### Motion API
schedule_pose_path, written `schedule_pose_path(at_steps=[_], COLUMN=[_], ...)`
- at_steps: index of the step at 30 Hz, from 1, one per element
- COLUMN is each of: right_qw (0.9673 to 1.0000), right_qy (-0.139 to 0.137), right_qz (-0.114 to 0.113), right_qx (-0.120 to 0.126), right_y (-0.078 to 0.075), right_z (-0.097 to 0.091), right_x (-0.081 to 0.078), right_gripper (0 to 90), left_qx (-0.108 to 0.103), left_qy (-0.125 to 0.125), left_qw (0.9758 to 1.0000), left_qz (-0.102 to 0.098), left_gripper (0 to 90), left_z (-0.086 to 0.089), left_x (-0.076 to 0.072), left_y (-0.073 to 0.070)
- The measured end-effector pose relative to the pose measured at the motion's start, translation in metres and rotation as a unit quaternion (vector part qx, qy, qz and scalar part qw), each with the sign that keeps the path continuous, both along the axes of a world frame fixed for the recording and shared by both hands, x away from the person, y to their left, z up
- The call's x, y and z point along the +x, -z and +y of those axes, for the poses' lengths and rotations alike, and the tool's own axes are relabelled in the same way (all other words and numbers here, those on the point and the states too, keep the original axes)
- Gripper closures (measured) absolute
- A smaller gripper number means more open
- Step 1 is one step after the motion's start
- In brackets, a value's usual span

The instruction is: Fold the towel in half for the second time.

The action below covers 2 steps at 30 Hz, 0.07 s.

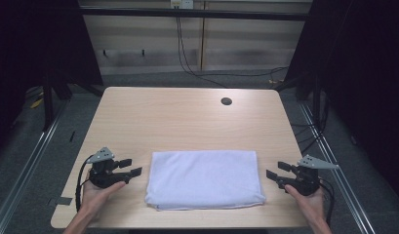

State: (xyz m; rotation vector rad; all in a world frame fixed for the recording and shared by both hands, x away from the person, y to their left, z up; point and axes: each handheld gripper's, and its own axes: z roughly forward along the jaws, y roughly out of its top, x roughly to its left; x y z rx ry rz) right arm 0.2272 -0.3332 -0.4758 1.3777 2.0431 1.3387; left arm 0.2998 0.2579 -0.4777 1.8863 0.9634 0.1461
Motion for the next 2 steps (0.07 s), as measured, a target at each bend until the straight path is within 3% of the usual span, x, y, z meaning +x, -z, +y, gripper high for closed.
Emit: schedule_pose_path(at_steps=[2], right_qw=[1.0000], right_qy=[0.007], right_qz=[-0.002], right_qx=[0.000], right_y=[0.0017], right_z=[-0.0002], right_x=[-0.0033], right_gripper=[30.3], left_qx=[0.015], left_qy=[-0.014], left_qw=[0.9998], left_qz=[-0.004], left_gripper=[31.8], left_z=[-0.0004], left_x=[-0.0013], left_y=[0.0016])
